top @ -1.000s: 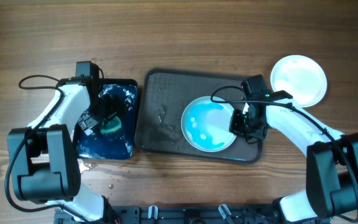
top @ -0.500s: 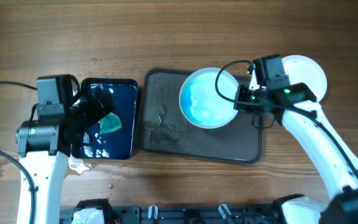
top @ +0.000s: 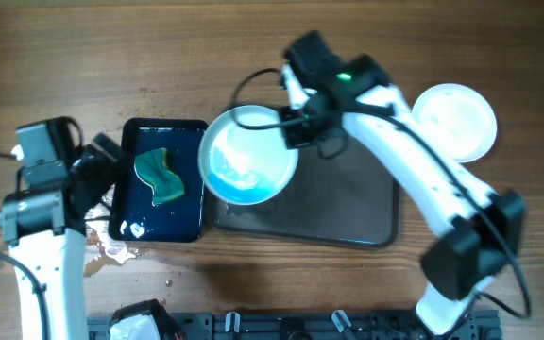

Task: Clean dirty plates on tray and stack at the side
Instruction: 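Lift the plate with the right gripper and carry it right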

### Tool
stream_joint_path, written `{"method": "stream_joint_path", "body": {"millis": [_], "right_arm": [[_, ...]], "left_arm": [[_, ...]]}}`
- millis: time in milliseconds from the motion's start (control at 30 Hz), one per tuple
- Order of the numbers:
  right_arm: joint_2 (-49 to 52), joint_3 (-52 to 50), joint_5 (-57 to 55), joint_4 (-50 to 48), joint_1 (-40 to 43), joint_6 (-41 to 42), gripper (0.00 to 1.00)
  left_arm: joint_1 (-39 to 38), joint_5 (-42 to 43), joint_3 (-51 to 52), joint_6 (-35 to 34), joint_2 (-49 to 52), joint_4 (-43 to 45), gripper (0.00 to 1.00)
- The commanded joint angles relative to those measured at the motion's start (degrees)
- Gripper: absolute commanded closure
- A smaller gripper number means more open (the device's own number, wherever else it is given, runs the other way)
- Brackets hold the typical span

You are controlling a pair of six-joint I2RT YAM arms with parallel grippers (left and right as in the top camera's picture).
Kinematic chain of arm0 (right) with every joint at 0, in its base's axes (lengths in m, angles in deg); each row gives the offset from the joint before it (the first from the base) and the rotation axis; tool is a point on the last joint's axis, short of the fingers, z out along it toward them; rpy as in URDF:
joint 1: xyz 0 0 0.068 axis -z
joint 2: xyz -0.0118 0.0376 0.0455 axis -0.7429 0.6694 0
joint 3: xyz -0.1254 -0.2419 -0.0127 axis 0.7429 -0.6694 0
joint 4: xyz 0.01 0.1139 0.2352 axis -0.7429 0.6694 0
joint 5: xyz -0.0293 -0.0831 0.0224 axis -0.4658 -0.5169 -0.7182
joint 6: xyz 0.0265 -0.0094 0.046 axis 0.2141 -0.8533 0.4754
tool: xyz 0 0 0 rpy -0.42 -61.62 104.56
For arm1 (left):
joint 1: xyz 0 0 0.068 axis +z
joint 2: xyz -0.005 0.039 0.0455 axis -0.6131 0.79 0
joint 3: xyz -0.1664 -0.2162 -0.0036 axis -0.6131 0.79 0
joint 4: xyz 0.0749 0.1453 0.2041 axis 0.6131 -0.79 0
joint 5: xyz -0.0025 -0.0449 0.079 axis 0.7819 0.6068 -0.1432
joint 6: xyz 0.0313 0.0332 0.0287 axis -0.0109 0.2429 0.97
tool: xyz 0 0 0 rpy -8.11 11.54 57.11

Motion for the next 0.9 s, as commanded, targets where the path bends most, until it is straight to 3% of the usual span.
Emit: {"method": "stream_joint_path", "body": {"millis": [0,167,400,467,600,667,867], "right_arm": [[9.29,12.83,-1.27,2.84,-5.29,-2.21,0.95],[14.51,20.61,-12.96,-0.66,-11.91,-2.40,0.95],[14.53,20.61,-43.45,-7.56,-23.47,-4.63,0.95],[14.53,20.61,-52.43,-10.71,-26.51,-9.27,0.95],[14.60,20.59,-64.06,-23.82,-32.35,-30.12,0.95],[14.64,20.59,-64.78,-30.03,-34.64,-41.48,0.95],[14.69,20.33,-65.99,-35.06,-36.74,-55.54,0.95]], "left_arm": [[8.66,1.36,-0.02,-3.89,0.11,-0.55,0.00],[20.13,6.08,-0.02,-3.87,1.62,-0.72,0.00],[21.29,7.69,-0.02,-3.87,8.81,-1.16,0.00],[21.29,7.67,-0.02,-3.87,9.03,-1.16,0.00],[21.29,7.69,-0.02,-3.87,9.03,-1.18,0.00],[21.29,7.91,-0.02,-3.87,9.03,-1.22,0.00],[21.29,9.90,-0.02,-3.89,9.03,-1.18,0.00]]}}
